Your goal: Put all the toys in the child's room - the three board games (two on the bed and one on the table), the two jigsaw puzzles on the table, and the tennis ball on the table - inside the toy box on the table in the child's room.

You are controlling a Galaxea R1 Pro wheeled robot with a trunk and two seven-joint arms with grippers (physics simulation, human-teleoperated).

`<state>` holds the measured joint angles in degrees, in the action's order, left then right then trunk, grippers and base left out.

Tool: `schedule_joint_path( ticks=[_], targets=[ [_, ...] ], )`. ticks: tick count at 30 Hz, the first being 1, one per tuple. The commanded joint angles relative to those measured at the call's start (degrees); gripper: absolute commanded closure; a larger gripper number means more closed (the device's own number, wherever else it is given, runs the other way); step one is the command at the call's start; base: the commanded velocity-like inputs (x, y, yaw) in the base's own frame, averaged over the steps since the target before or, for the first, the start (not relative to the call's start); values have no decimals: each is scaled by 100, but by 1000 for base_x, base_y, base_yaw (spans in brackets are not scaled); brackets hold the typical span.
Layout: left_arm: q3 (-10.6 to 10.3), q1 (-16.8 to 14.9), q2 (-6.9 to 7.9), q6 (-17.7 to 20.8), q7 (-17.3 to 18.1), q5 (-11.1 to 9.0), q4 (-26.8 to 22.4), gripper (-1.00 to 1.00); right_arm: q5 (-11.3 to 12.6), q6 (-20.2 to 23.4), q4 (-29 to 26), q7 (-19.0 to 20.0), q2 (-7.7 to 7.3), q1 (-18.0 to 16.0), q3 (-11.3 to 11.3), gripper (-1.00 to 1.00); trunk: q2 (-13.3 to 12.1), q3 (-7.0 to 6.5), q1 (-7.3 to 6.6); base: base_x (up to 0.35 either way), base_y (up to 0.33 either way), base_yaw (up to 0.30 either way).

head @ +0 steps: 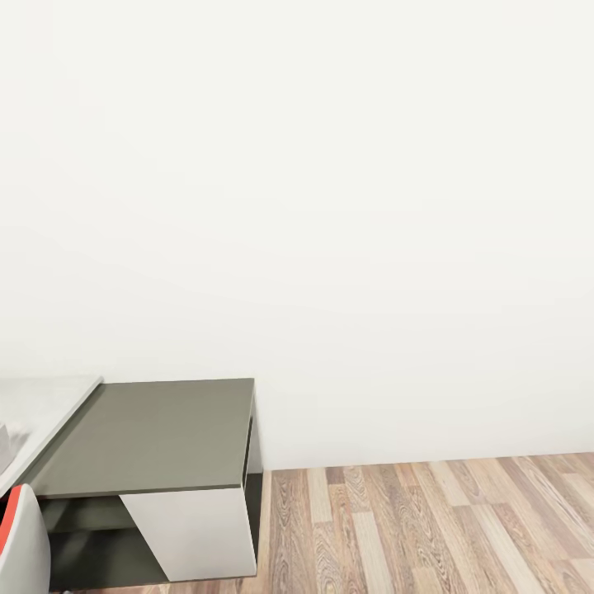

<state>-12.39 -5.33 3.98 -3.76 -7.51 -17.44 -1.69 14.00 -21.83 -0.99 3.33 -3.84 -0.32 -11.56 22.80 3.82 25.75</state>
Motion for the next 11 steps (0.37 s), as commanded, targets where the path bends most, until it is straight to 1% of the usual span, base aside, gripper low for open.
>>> schedule_joint_path(
  ticks=[1, 11],
  targets=[
    [-52, -3, 1, -14, -14, -50, 5, -100, 38, -19, 3, 31, 3, -3, -26, -100, 12, 12, 3, 0, 0, 0],
    [-57, -3, 5, -11, -14, -23, 19, -100, 31, -15, 2, 19, -10, -3, -36, -100, 12, 12, 3, 0, 0, 0]
  ],
)
